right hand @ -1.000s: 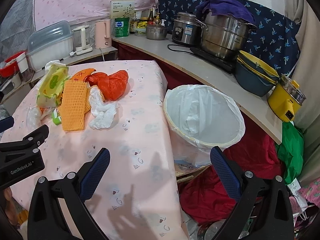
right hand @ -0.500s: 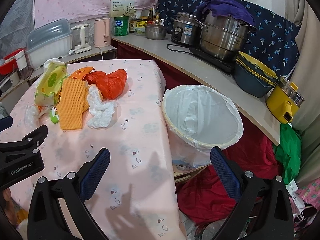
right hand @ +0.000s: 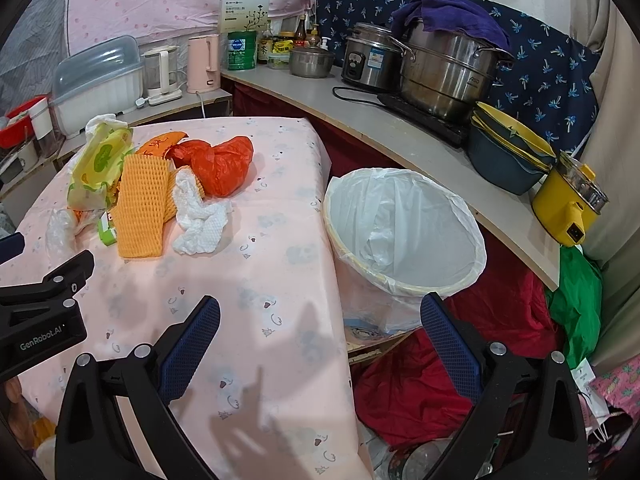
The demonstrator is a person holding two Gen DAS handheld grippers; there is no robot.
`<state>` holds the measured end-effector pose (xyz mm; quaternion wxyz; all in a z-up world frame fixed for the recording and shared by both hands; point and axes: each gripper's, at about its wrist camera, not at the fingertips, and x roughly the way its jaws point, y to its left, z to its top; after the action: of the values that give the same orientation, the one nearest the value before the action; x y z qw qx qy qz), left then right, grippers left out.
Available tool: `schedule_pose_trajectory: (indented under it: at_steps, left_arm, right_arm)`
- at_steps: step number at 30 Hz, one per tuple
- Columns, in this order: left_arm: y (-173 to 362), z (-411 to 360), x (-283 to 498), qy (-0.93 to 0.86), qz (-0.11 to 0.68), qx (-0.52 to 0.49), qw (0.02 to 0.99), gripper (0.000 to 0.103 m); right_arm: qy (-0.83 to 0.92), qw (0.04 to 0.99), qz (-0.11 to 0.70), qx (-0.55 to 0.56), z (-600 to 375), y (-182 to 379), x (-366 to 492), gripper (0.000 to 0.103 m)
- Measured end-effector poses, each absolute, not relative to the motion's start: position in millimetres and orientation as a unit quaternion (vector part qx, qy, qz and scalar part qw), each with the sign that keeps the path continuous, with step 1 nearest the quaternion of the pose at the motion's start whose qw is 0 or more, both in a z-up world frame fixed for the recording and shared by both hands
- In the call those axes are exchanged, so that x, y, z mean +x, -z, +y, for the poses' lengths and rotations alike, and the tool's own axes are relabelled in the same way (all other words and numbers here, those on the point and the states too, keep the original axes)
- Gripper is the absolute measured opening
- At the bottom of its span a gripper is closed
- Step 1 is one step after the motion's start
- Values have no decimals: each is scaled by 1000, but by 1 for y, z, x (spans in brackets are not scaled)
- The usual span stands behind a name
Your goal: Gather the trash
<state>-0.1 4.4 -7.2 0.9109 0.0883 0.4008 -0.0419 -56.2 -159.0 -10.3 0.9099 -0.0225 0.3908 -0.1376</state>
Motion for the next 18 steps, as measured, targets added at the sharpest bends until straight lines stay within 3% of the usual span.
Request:
schedule_pose_trajectory:
  at_steps: [18]
  left_arm:
    - [8,5,1,41,399,90,912,95]
  right_arm:
    - [139,910,390,-23,-160,10,-56,96]
